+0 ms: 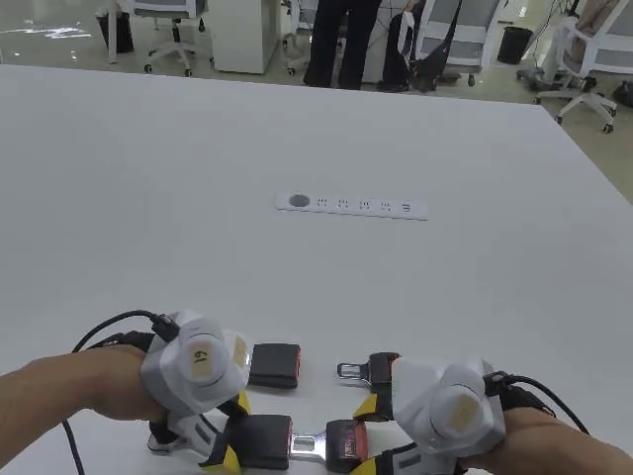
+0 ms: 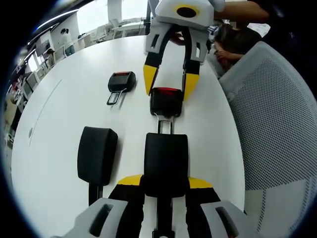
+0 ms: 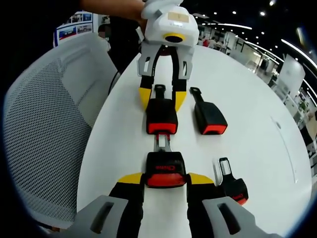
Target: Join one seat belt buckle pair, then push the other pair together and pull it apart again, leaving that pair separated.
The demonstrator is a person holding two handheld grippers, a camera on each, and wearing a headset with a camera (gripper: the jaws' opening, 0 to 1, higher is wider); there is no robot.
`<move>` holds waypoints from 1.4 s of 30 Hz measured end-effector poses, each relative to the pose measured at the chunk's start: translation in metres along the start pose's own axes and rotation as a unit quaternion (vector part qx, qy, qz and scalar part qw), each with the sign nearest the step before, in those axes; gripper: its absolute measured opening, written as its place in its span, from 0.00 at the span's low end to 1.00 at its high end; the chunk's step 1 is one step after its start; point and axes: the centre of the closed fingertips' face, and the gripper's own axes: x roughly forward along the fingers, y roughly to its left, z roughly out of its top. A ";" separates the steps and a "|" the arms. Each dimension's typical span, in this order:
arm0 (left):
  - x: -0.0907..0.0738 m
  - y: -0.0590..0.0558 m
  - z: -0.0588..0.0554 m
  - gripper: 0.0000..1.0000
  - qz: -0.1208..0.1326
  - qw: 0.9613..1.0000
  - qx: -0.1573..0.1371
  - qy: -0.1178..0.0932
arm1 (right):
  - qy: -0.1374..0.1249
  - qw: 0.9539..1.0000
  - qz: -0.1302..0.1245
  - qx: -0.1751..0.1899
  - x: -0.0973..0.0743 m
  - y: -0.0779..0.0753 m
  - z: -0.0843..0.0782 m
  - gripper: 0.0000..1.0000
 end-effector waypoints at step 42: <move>0.000 0.001 -0.001 0.32 0.002 1.000 0.013 0.002 | -0.026 1.000 -0.003 0.011 0.012 0.004 0.011 0.28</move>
